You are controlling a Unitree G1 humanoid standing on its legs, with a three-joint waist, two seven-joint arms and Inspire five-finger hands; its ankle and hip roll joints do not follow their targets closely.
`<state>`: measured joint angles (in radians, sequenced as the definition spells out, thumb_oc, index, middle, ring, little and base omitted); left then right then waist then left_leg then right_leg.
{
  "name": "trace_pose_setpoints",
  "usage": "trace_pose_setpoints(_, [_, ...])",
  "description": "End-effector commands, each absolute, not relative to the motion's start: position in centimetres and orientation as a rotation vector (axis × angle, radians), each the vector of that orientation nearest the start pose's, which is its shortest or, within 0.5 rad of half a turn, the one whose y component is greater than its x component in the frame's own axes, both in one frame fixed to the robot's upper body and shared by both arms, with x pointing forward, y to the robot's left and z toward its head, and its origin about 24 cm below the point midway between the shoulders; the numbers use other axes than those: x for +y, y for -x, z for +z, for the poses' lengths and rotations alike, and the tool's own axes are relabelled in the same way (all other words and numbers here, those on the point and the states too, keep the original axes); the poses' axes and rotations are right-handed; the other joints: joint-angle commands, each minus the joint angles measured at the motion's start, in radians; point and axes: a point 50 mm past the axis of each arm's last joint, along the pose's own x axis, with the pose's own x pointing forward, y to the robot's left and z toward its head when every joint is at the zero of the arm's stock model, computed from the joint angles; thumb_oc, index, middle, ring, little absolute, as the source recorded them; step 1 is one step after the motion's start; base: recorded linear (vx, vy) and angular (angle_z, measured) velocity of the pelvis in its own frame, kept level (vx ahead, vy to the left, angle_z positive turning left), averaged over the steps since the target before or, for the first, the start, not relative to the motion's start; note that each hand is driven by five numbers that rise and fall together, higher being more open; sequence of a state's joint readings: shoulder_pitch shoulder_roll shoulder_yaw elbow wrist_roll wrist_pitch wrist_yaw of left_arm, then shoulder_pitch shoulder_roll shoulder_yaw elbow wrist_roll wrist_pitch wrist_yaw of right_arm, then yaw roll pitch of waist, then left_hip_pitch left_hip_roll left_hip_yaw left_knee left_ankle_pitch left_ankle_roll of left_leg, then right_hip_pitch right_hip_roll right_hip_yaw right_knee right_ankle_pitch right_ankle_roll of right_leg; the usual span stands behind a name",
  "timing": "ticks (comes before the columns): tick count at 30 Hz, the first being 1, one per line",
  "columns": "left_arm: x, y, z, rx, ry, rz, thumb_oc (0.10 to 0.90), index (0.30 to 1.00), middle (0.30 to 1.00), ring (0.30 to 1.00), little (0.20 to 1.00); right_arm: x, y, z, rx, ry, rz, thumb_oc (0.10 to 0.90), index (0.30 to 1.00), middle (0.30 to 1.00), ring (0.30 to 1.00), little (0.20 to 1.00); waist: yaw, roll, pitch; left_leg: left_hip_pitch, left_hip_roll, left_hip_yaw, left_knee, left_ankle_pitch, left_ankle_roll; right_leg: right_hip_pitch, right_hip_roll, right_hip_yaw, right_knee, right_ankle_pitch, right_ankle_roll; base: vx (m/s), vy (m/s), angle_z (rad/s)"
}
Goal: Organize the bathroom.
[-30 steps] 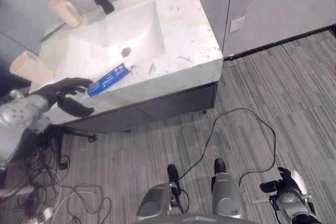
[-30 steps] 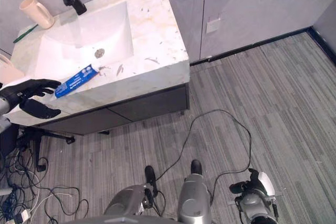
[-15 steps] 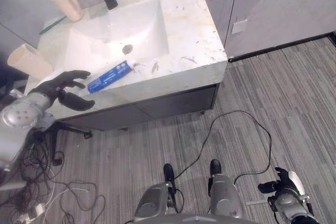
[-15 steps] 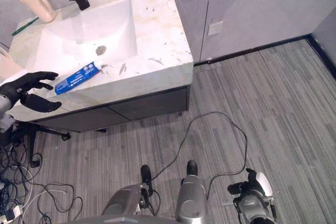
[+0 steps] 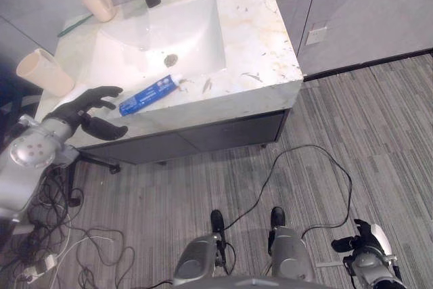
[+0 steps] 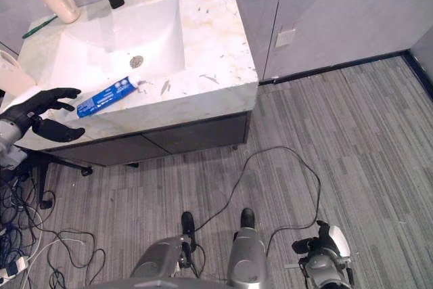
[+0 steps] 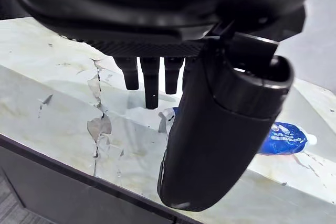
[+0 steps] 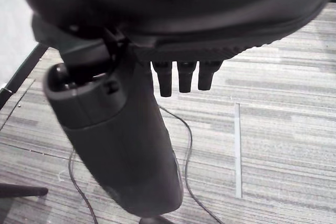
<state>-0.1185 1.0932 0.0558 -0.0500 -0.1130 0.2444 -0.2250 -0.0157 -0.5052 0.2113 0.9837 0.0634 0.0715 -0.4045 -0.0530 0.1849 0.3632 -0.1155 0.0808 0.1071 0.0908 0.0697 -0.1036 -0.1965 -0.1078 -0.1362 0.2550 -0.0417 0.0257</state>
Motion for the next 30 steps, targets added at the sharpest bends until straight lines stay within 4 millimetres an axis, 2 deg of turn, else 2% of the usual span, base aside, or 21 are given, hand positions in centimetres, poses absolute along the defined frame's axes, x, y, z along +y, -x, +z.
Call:
trace_pose_setpoints(1, [28.1, -26.7, 16.6, 0.108, -0.900, -0.280, 0.800, 0.900, 0.900, 0.900, 0.900, -33.3, -14.0, -9.4, 0.907, 0.735, -0.521, 0.800, 0.900, 0.900, 0.900, 0.900, -0.045, -0.011, 0.006, -0.029, -0.016, 0.014, 0.123, -0.005, 0.010, 0.070, 0.020, 0.053, -0.075, -0.040, 0.058, 0.00, 0.000, 0.00])
trace_pose_setpoints(11, [26.9, -26.9, 17.5, 0.065, -0.907, -0.333, 0.800, 0.900, 0.900, 0.900, 0.900, -33.6, -13.5, -9.5, 0.919, 0.748, -0.524, 0.800, 0.900, 0.900, 0.900, 0.900, -0.059, 0.002, -0.005, -0.015, -0.009, 0.026, 0.103, 0.003, 0.007, 0.074, 0.022, 0.057, -0.078, -0.041, 0.057, 0.00, 0.000, 0.00])
trace_pose_setpoints(30, [24.5, -27.6, 18.6, -0.005, -0.952, -0.436, 0.800, 0.900, 0.900, 0.900, 0.900, -33.4, -13.5, -9.7, 0.927, 0.735, -0.528, 0.800, 0.900, 0.900, 0.900, 0.900, -0.082, 0.001, -0.009, -0.010, 0.005, 0.040, 0.081, 0.009, 0.003, 0.061, 0.032, 0.076, -0.080, -0.036, 0.056, 0.00, -0.011, -0.01])
